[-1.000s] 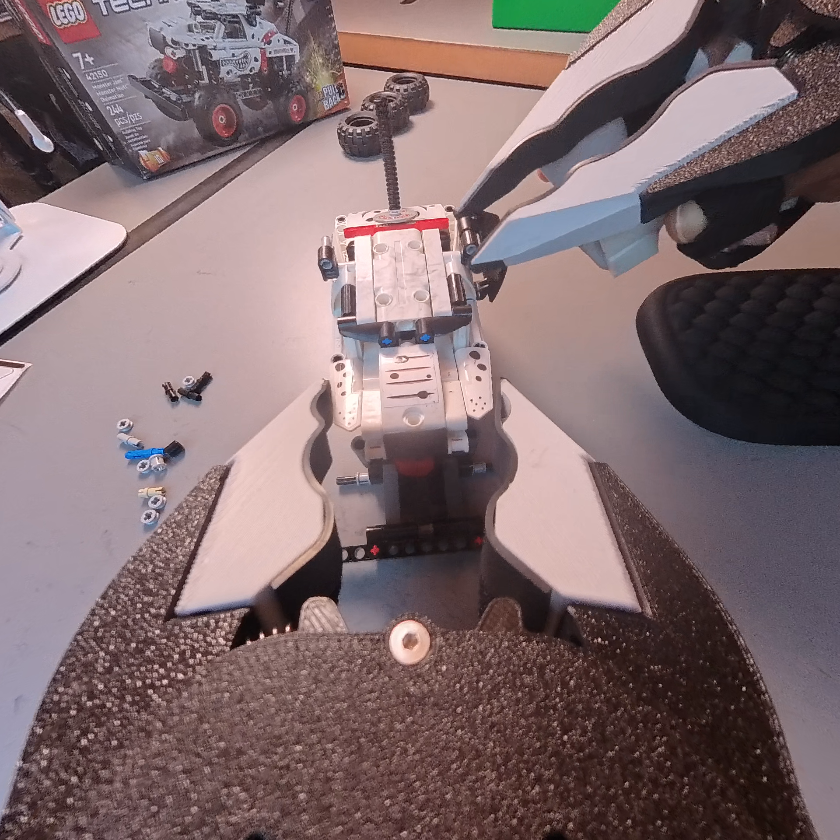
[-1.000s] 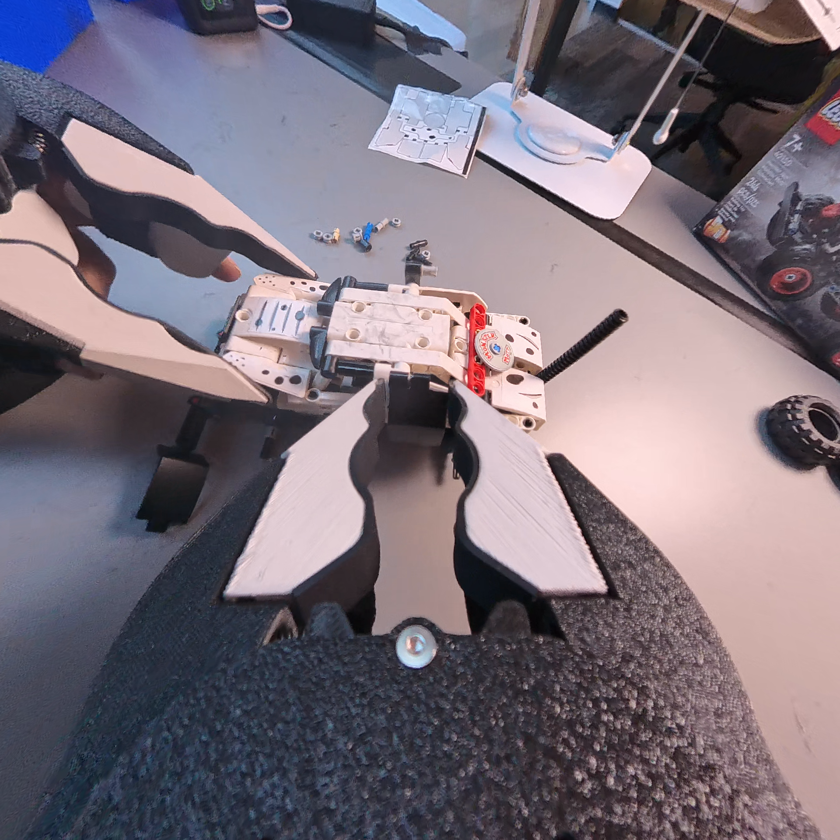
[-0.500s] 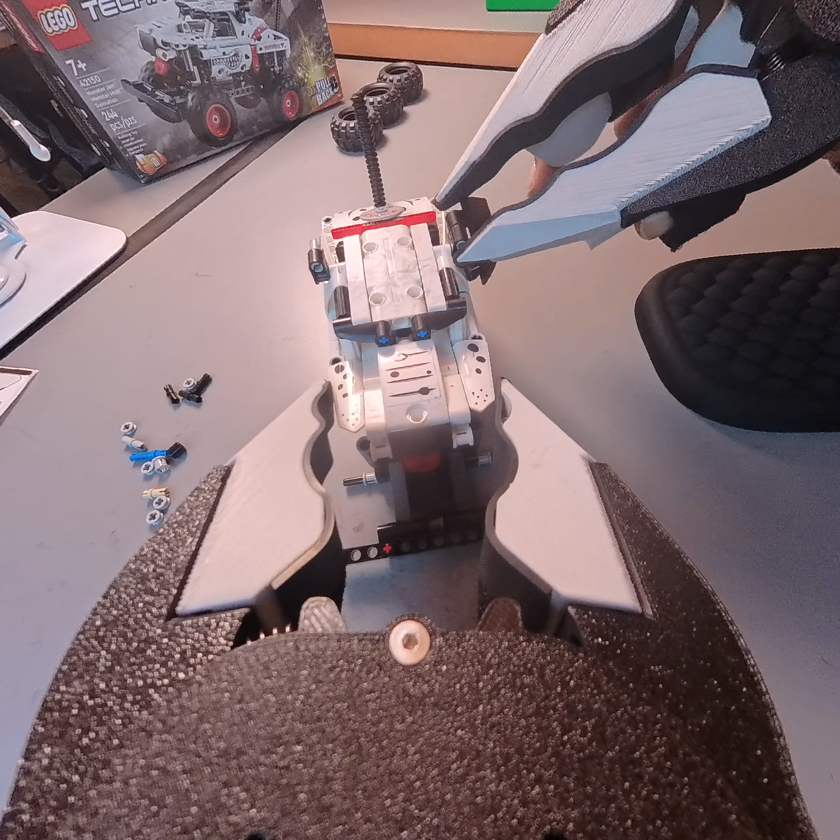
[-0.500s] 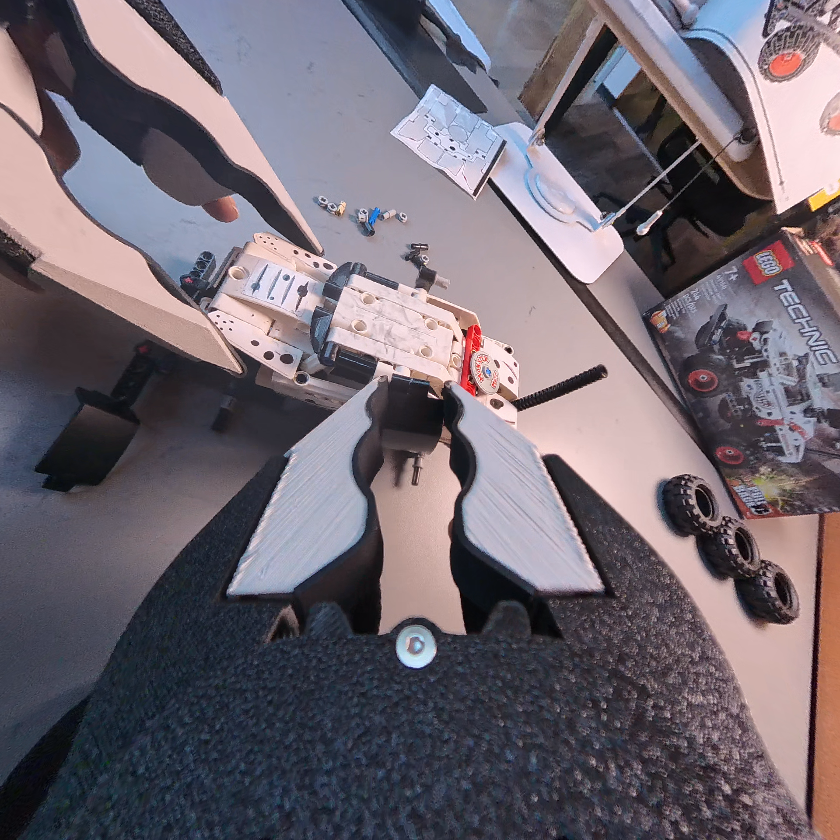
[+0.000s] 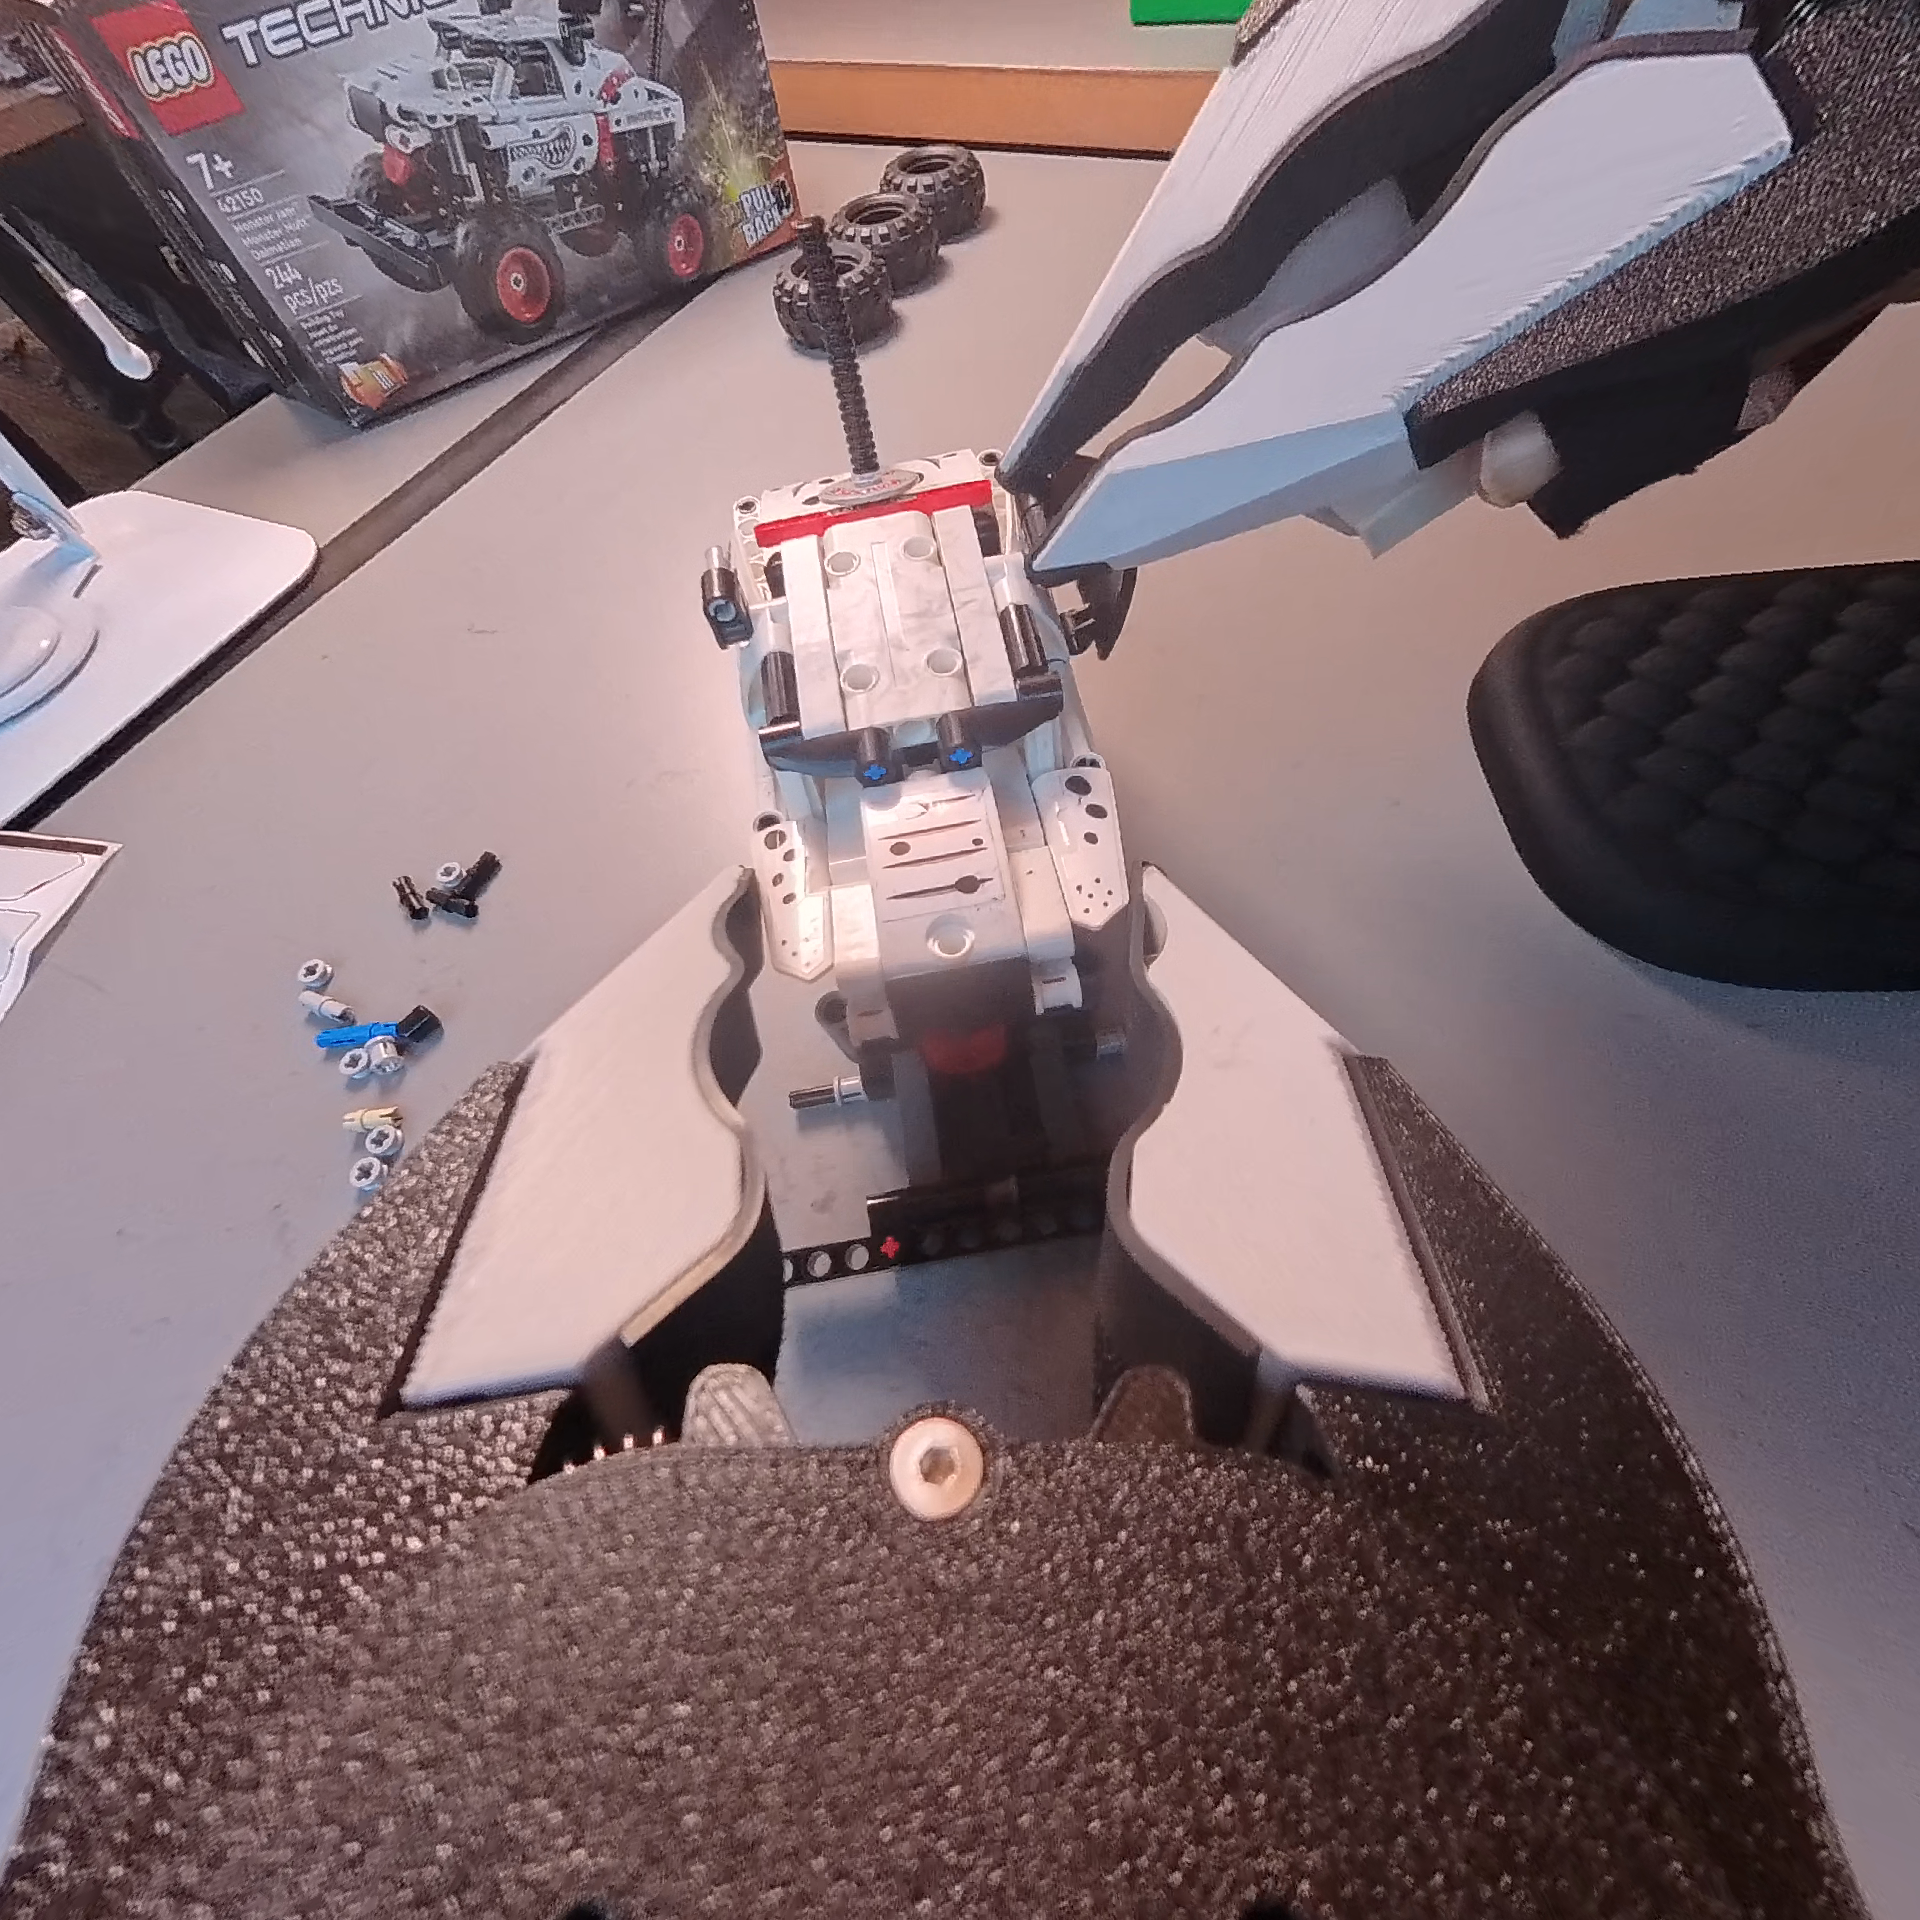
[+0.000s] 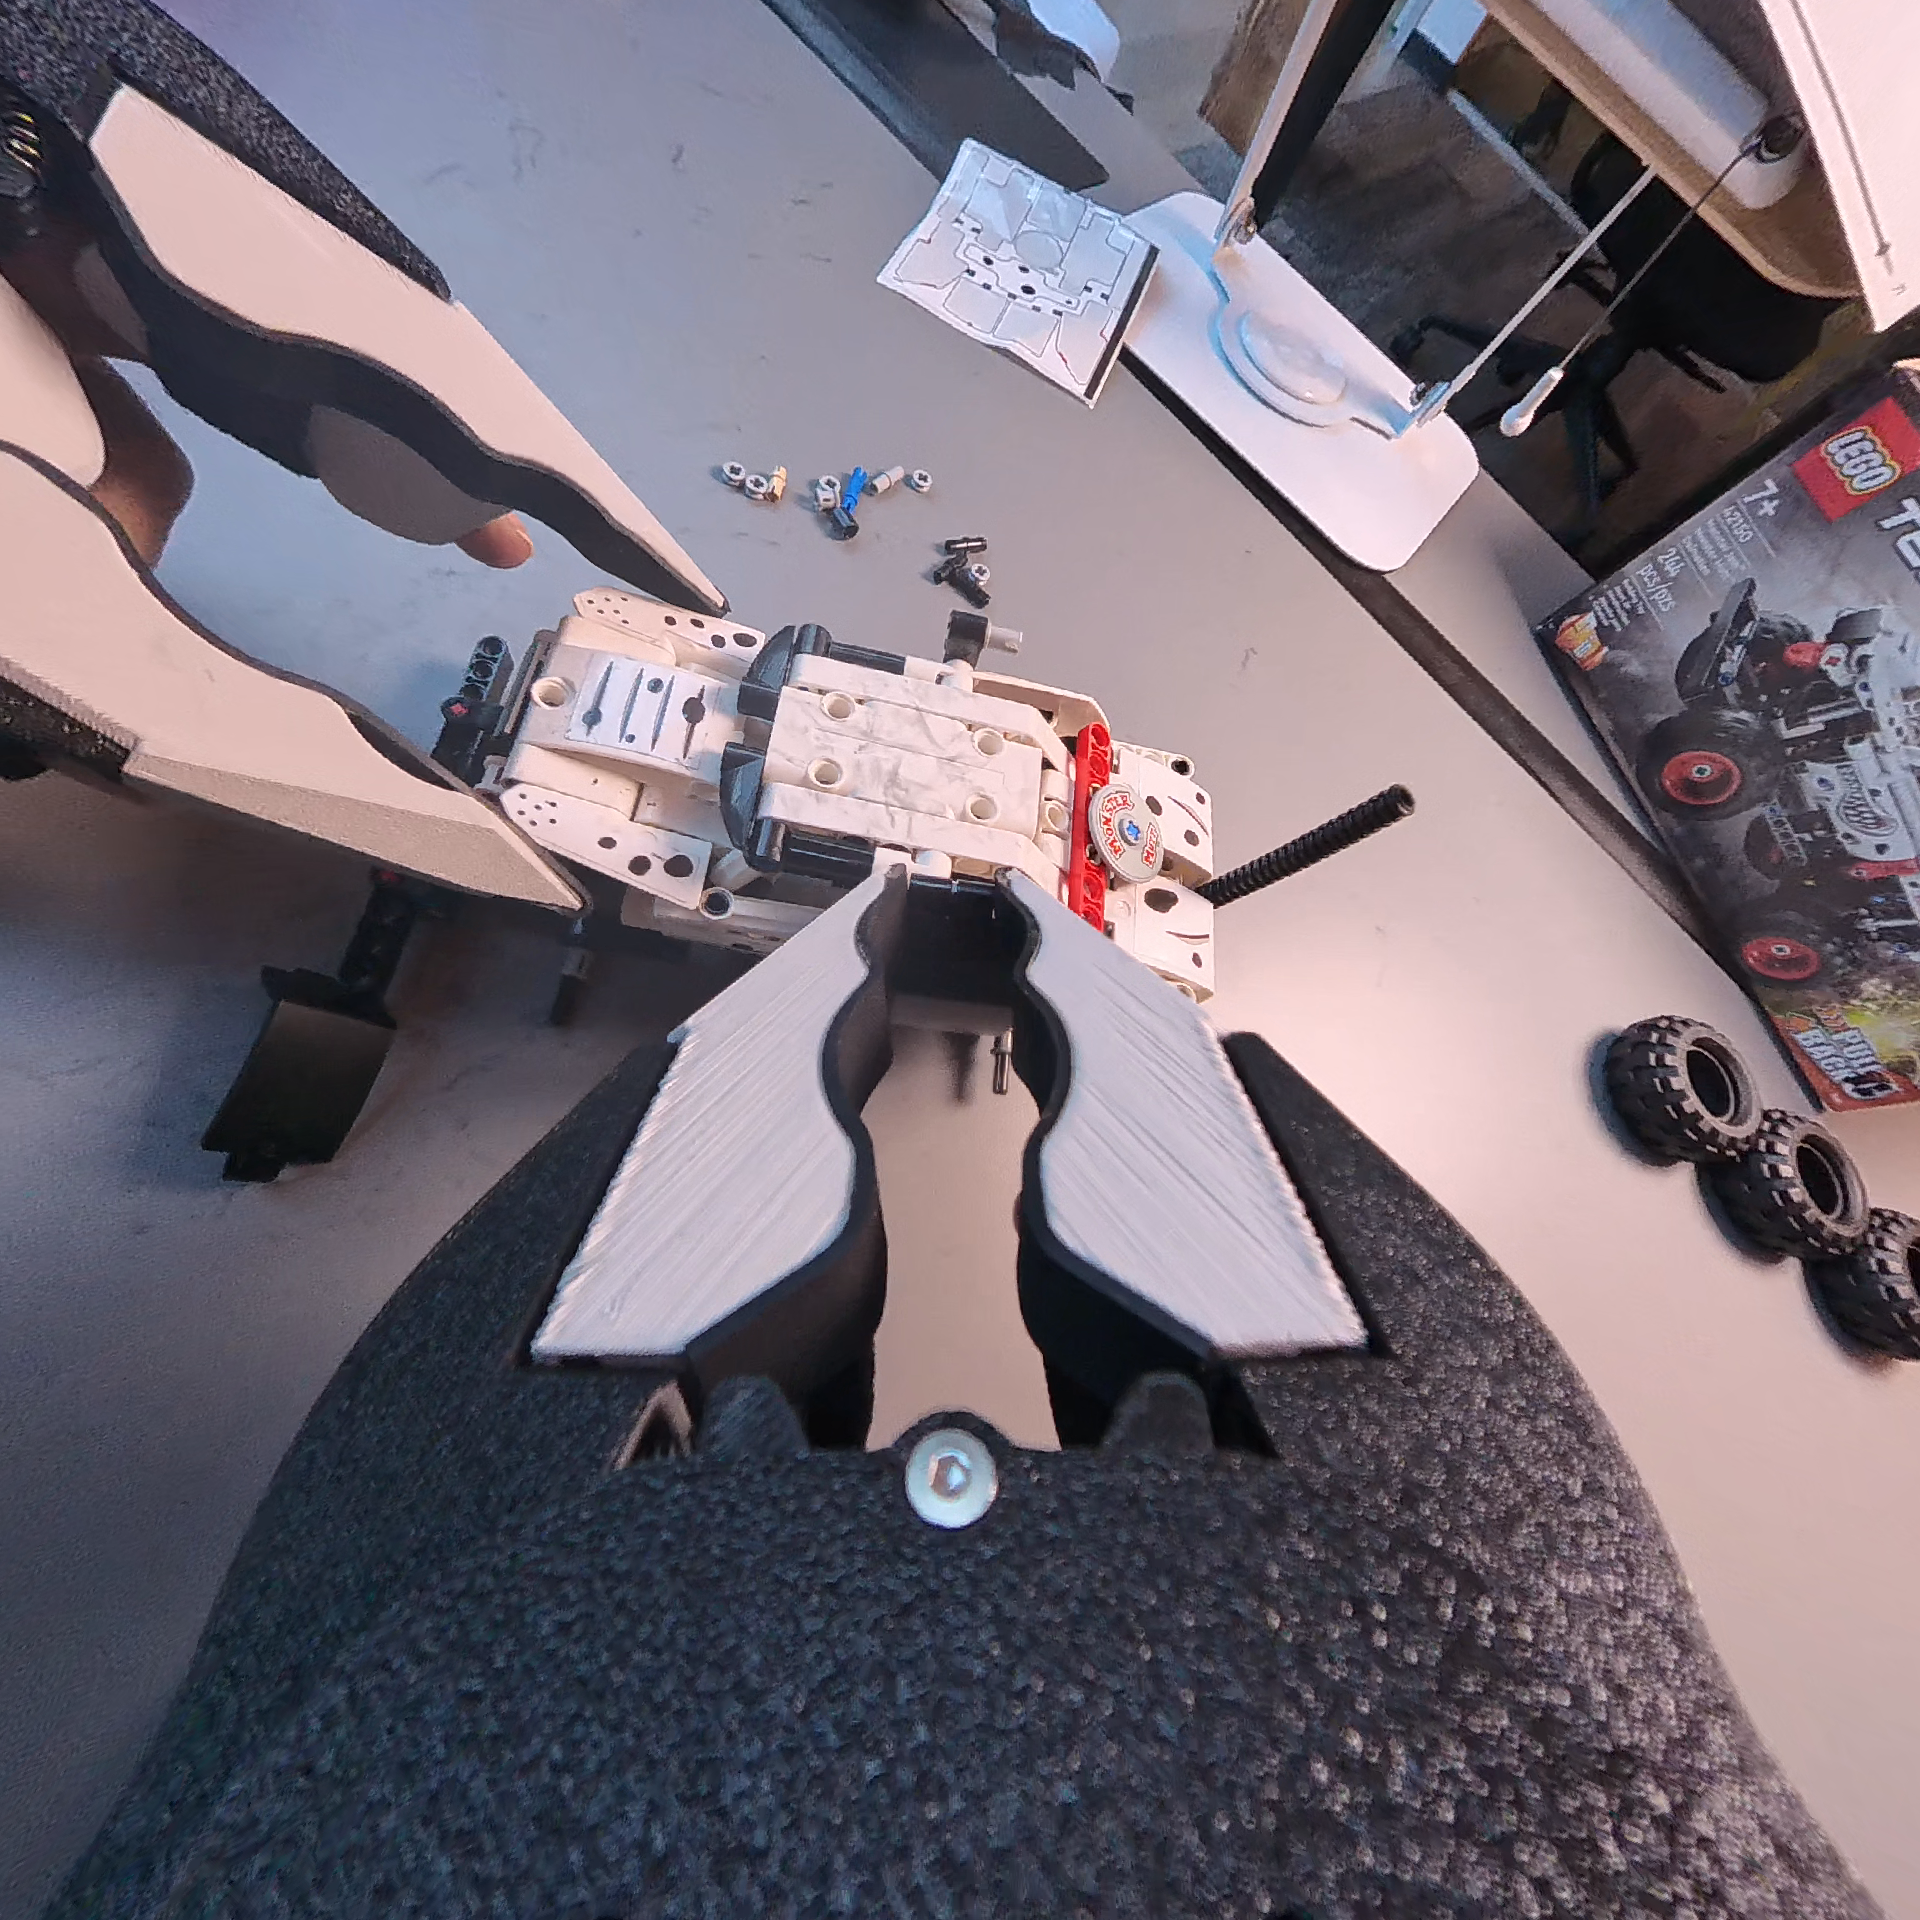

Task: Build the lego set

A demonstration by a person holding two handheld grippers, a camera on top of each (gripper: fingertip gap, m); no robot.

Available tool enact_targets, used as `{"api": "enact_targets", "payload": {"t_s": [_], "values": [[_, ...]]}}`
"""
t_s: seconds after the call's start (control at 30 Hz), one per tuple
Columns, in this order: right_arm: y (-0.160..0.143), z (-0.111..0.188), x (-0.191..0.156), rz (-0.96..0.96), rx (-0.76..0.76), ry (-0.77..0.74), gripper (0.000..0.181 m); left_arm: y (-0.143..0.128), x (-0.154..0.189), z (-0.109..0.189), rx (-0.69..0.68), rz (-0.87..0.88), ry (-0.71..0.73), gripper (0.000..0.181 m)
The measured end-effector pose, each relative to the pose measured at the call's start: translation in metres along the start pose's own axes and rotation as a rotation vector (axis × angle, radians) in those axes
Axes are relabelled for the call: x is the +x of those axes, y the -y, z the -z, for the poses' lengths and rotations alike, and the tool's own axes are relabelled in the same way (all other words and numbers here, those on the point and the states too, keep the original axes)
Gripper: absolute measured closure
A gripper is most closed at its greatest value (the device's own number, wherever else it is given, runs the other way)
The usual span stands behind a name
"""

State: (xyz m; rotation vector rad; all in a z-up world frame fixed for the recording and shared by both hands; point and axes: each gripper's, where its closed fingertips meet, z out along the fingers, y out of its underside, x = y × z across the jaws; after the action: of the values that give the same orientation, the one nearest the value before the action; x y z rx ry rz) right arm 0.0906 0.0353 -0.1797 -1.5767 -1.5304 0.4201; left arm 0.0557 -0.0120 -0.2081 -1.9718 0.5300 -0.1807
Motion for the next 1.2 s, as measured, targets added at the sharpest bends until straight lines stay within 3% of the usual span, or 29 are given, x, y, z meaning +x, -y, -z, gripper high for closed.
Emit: {"api": "enact_targets", "payload": {"t_s": [0.3, 0.37, 0.43, 0.57, 0.7, 0.8, 1.0, 1.1, 1.2], "values": [[0.003, 0.0, 0.0, -0.022, 0.066, 0.027, 0.166, 0.0, -0.002, 0.0, 0.002, 0.022, -0.012, 0.114], [0.009, 0.007, 0.001, -0.076, 0.142, 0.055, 0.141, -0.001, -0.004, 0.0, 0.0, 0.037, -0.016, 0.114], [0.005, 0.017, 0.003, -0.12, 0.169, 0.085, 0.134, -0.002, -0.006, 0.0, -0.002, 0.05, -0.022, 0.114], [-0.021, 0.016, 0.008, -0.135, 0.124, 0.056, 0.137, -0.003, -0.007, -0.001, -0.007, 0.073, -0.056, 0.114], [-0.024, -0.001, 0.003, -0.147, 0.114, 0.034, 0.139, -0.004, -0.008, -0.002, -0.011, 0.08, -0.097, 0.113], [-0.023, -0.01, 0.002, -0.142, 0.107, 0.029, 0.157, -0.005, -0.012, -0.002, -0.012, 0.054, -0.125, 0.113], [-0.02, -0.003, -0.003, -0.161, 0.131, 0.049, 0.158, -0.007, -0.02, -0.001, -0.004, 0.043, -0.21, 0.114], [-0.025, -0.002, -0.006, -0.145, 0.105, 0.051, 0.139, -0.009, -0.024, -0.001, 0.005, 0.086, -0.216, 0.115], [-0.025, 0.003, -0.011, -0.156, 0.133, 0.082, 0.141, -0.01, -0.026, 0.0, 0.016, 0.112, -0.213, 0.115]]}}
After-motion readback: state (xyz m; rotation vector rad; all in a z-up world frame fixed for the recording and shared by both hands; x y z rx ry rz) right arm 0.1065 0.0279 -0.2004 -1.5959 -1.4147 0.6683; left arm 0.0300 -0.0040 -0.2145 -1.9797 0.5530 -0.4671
